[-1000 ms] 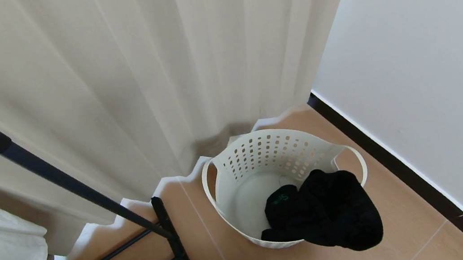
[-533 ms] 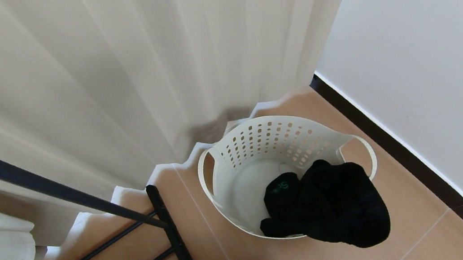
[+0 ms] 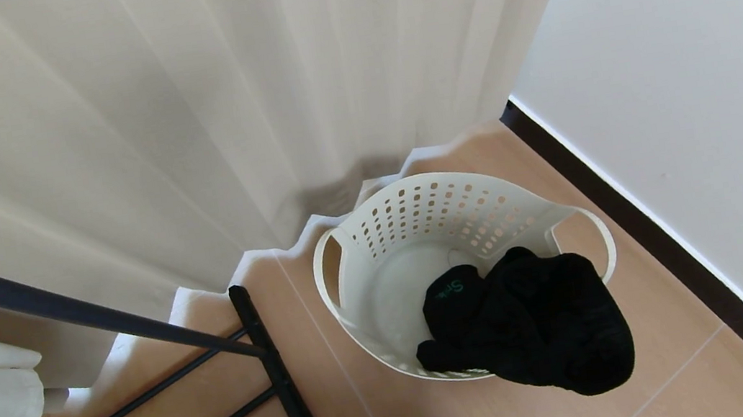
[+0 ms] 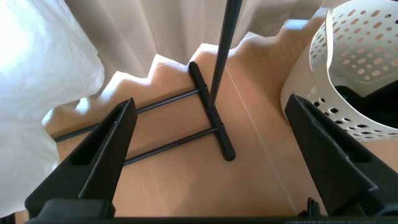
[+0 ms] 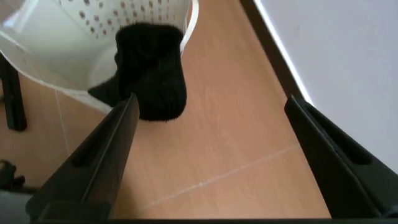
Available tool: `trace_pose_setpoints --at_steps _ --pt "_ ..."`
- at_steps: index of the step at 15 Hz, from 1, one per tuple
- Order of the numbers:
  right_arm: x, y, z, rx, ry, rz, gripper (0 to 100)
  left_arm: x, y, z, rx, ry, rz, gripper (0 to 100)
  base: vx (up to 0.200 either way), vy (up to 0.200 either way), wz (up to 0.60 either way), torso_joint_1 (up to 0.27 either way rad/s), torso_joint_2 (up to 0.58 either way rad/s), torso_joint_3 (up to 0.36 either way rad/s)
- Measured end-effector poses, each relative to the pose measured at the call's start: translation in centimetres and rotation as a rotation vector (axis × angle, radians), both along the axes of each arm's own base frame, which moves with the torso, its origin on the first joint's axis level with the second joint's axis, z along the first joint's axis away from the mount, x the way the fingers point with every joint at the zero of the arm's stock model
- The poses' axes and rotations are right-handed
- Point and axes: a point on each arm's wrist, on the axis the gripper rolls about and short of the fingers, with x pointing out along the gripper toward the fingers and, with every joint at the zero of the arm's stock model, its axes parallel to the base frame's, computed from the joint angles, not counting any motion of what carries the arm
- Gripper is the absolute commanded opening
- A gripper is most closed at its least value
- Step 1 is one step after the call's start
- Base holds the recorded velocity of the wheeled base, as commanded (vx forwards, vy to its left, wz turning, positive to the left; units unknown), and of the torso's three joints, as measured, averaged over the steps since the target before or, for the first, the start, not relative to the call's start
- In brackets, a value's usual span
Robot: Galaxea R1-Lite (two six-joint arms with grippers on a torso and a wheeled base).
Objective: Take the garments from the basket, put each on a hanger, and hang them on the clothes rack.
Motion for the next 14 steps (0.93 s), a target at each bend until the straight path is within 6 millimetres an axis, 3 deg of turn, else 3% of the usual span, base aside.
trace_pose_setpoints --at_steps 6,10,14 --pt "5.1 1.0 2.4 -0.244 0.332 0.244 100 0.0 0.0 0.0 -0.002 -0.001 0.001 100 0.0 0.0 0.0 0.0 0.0 0.0" --pt "11.7 3.1 5.7 -0.455 0.395 0.369 100 0.0 0.0 0.0 -0.002 -0.001 0.001 100 0.0 0.0 0.0 0.0 0.0 0.0" --pt "19.2 5.7 7.9 -0.674 0.324 0.471 100 0.0 0.0 0.0 -0.002 -0.001 0.001 100 0.0 0.0 0.0 0.0 0.0 0.0"
